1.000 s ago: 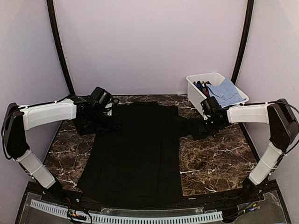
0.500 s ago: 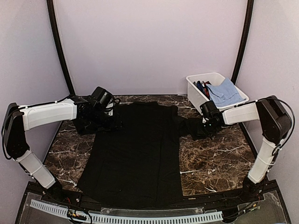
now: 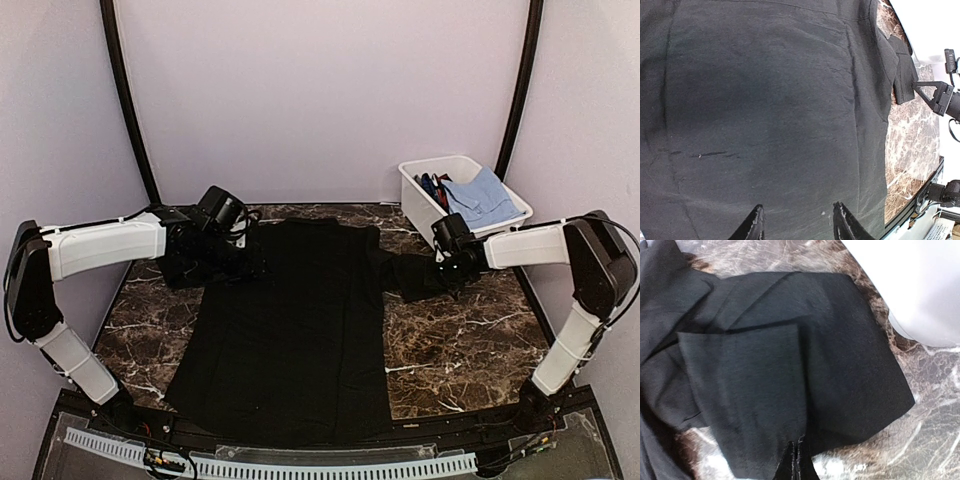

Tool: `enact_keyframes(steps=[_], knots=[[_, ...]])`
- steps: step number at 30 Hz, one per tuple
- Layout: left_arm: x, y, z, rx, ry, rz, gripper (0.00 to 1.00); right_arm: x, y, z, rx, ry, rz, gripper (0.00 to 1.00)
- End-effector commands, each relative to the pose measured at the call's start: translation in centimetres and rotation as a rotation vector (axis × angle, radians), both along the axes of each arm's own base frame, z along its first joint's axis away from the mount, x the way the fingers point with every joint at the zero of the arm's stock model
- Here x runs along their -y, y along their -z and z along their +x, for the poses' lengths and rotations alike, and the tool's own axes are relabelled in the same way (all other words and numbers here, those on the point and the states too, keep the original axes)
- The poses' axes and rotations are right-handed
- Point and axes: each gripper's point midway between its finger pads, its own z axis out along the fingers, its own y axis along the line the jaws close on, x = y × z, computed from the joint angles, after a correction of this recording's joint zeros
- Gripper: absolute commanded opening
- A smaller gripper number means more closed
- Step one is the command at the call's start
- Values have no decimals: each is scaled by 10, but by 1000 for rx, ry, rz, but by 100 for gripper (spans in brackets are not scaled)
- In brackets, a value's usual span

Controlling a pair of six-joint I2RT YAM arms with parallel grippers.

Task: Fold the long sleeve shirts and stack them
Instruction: Pick up the sleeve from the center of the board.

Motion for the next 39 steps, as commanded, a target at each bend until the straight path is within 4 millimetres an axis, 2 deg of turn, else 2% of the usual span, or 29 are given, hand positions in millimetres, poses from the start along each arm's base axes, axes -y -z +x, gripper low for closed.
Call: enact_keyframes(steps=[1,6,11,13,18,20,24,27,30,35,39], knots=[[11,-23,0,43,13,-58,46,-8,-22,-6,34,-20,4,0],[16,-21,-3,38,22,-64,46,-13,-31,-11,44,-36,-8,0],[19,-20,-4,34,29,-69,46,-10,-27,-15,30,-34,-19,0],[19,-19,-5,33,30,-70,46,-7,-20,-16,17,-24,-35,14],[20,-15,-7,25,36,-70,45,-3,0,-18,-22,-13,-59,37],[20,-14,-8,25,37,-69,46,-3,10,-18,-40,-9,-65,43],[20,-12,-8,22,38,-67,46,-6,22,-18,-66,-8,-61,46],[20,-11,-8,21,36,-69,46,-10,27,-18,-82,-12,-65,45],[20,-11,-8,21,36,-70,46,-17,26,-23,-90,-18,-87,40],[22,-11,-8,20,37,-76,45,-20,23,-31,-93,-8,-81,19],[24,-11,-8,20,40,-79,46,-21,10,-31,-68,-7,-61,3]])
